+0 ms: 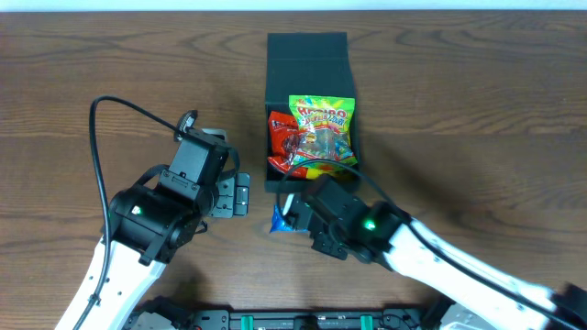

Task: Pack container
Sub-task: 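Carry the Oreo pack up into the box's left side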

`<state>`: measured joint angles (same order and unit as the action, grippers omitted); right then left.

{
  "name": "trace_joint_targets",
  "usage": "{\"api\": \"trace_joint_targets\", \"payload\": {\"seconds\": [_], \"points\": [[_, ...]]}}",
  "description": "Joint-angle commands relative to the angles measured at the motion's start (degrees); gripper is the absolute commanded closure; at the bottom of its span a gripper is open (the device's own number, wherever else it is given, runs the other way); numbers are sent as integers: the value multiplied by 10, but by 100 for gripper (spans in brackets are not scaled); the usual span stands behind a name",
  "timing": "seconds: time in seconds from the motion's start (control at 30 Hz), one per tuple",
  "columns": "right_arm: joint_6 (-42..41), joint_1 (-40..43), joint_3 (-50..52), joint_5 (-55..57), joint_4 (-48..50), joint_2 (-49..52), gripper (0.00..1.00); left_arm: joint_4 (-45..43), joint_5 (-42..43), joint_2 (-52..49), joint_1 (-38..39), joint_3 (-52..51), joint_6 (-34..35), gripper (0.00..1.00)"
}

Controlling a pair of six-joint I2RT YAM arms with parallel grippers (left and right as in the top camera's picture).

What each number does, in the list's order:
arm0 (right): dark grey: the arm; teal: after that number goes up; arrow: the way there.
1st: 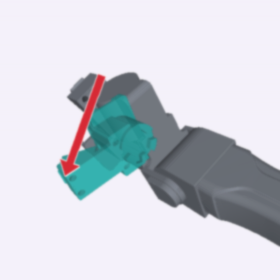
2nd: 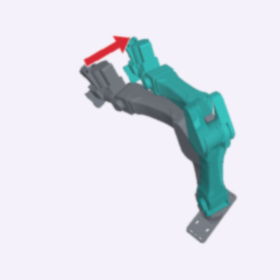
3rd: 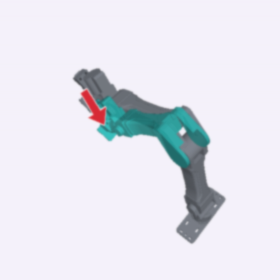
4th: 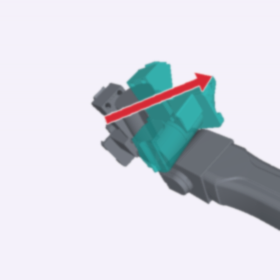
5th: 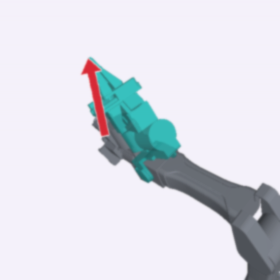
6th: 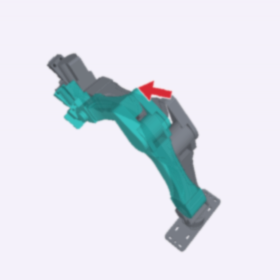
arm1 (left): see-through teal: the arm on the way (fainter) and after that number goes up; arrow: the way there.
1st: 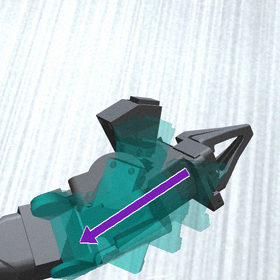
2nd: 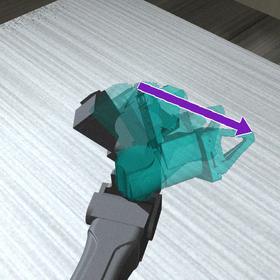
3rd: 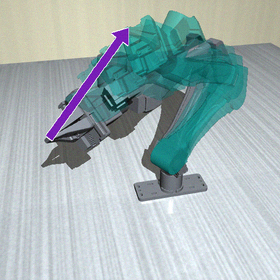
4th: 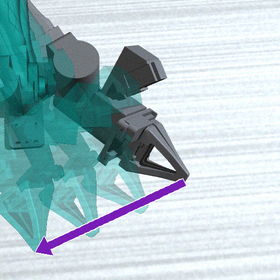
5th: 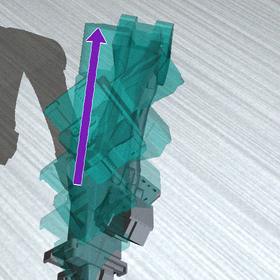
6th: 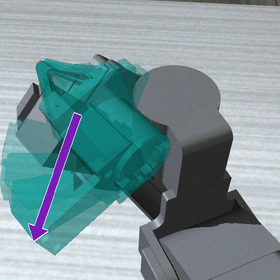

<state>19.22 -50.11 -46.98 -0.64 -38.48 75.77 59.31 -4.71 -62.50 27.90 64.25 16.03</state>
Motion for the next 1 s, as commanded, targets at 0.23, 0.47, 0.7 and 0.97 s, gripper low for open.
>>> {"api": "trace_joint_targets", "payload": {"seconds": [0.23,0.47,0.7,0.97], "points": [[-337,-1,-10,76,6,-134,99,0,-6,3,-2,0,-6,5],[-649,-1,-17,257,73,-139,99,0,-6,3,-2,0,-6,5],[-687,2,-33,241,191,-65,99,0,-6,3,-2,0,-6,5],[-710,20,-164,172,183,100,99,0,-6,3,-2,0,-6,4]]}}
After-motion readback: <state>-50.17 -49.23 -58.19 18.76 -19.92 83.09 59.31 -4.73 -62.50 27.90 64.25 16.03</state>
